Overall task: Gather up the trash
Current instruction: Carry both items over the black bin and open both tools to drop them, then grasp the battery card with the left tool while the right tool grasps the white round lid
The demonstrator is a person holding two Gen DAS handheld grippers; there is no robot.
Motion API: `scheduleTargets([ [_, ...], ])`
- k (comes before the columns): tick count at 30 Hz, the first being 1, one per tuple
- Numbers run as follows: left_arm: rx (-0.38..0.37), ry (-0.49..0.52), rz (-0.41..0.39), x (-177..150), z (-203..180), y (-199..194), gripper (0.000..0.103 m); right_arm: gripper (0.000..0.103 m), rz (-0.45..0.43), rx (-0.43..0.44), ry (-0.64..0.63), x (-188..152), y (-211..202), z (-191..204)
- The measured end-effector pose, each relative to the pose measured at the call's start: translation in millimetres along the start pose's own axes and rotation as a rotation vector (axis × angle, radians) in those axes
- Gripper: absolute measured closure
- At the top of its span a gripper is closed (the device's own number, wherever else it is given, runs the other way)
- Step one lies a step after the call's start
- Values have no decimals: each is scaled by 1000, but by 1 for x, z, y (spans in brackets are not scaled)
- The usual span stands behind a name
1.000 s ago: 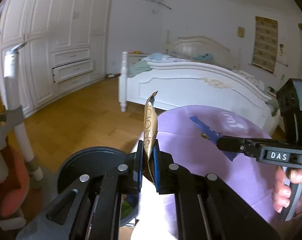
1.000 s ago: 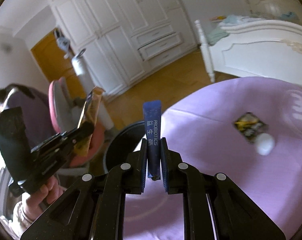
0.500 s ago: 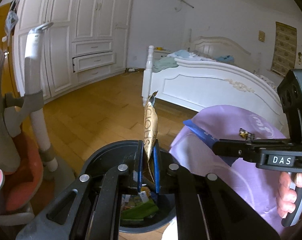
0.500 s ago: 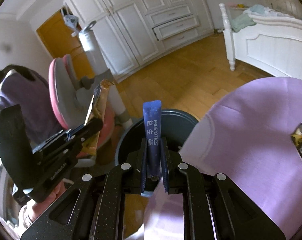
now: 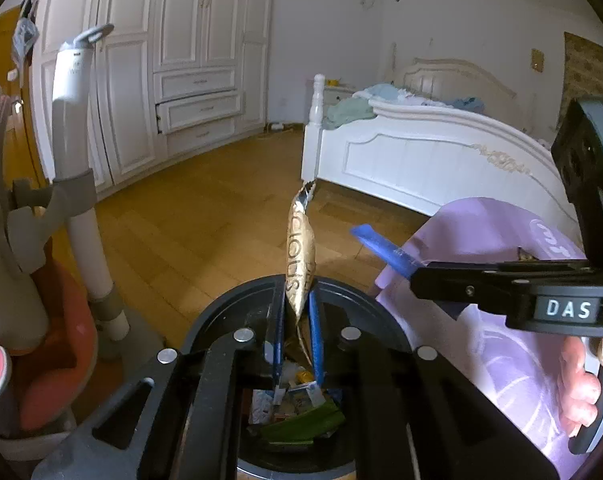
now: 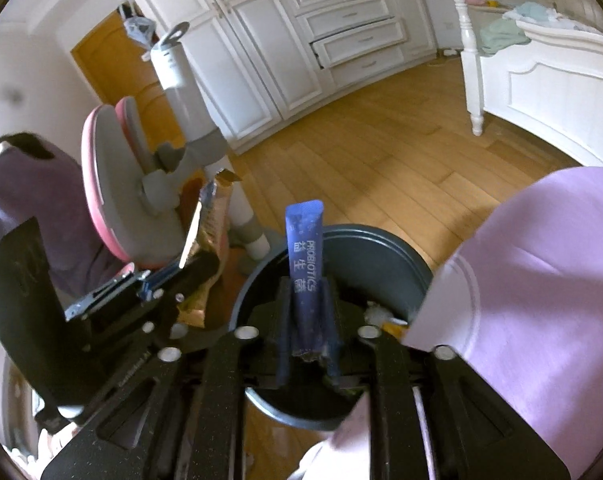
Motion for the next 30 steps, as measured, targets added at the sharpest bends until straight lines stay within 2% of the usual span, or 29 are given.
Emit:
scheduleTargets([
  [1, 11, -4, 8, 1, 2, 3, 78, 59, -7, -5, 4, 2, 2, -1],
  [2, 19, -9, 10, 2, 4, 4, 60, 51, -17, -12, 6, 4, 2, -2],
  [3, 24, -21, 3, 3, 6, 3, 50, 51, -26, -15, 8, 6, 1, -3],
  [4, 25, -29, -9, 5, 8, 2, 34, 51, -31, -13, 10, 6, -1, -5],
  [5, 25, -35, -23, 6, 9, -2, 30, 51, -37, -12, 13, 5, -3, -7],
  [13, -16, -51, -14, 6, 4, -6, 28, 51, -61, -9, 97, -21, -30, -34],
  [18, -81, -9, 19, 3, -27, -2, 27, 51, -101, -38, 138, -42, -63, -54],
  [20, -133, 15, 47, 1, -47, 1, 27, 51, -124, -58, 165, -54, -83, -69],
  [25, -272, 99, 135, -6, -106, 14, 27, 51, -133, -181, 194, -87, -125, -110],
  [30, -412, 116, 244, -11, -162, 31, 27, 51, -78, -373, 173, -128, -157, -151],
])
Point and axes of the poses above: each gripper's, at about its wrist camera, not at the fingertips, and y roughly the way its jaws point, z to its left, x to its top, the point moved 3 cm from there along y, roughly the way its jaws point, and after that the axes turned 13 degrees about -y, right-handed, at the moved point
